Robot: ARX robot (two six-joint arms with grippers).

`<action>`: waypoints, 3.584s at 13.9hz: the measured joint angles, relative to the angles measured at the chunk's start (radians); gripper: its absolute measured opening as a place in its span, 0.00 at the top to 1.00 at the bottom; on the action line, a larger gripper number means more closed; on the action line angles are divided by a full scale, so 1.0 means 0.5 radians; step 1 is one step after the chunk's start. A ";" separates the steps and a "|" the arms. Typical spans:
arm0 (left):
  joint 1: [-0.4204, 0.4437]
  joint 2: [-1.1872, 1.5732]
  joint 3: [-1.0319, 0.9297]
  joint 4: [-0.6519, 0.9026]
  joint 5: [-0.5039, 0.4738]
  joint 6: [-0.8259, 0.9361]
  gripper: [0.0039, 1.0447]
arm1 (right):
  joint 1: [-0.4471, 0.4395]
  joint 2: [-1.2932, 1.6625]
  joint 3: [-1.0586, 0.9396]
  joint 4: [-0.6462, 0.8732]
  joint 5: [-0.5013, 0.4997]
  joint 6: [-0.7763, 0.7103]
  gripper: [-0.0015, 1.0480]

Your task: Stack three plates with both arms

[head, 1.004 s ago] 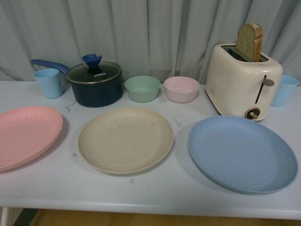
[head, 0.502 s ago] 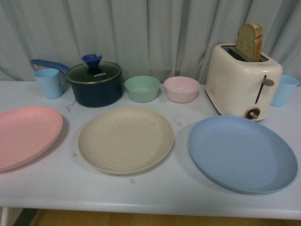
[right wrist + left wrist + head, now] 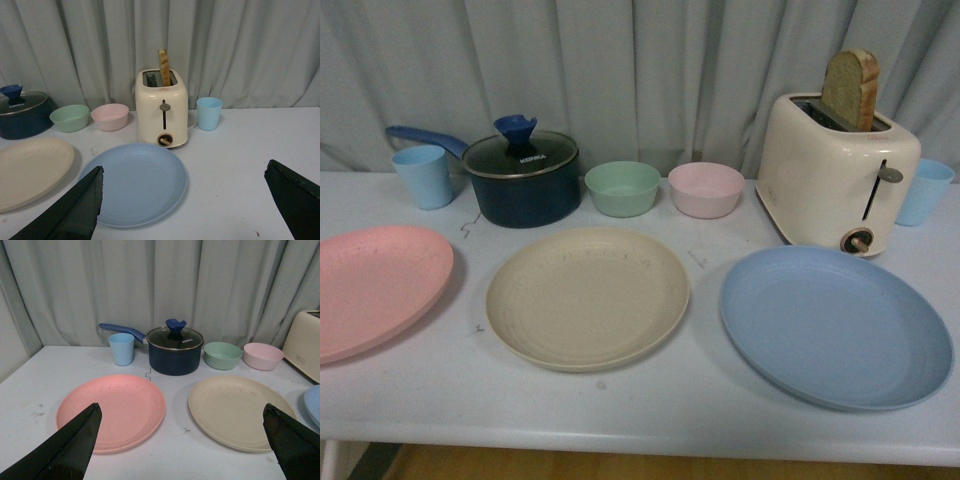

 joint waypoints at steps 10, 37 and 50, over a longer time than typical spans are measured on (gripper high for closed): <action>0.000 -0.001 0.001 -0.001 0.000 0.000 0.06 | 0.000 0.000 0.000 0.000 0.000 0.000 0.06; 0.652 3.976 1.996 0.563 0.010 -0.024 0.06 | 0.000 0.000 0.000 0.000 -0.001 0.000 0.06; 0.712 4.260 1.891 0.858 -0.053 -0.229 0.61 | 0.000 0.000 0.000 0.000 0.000 0.000 0.06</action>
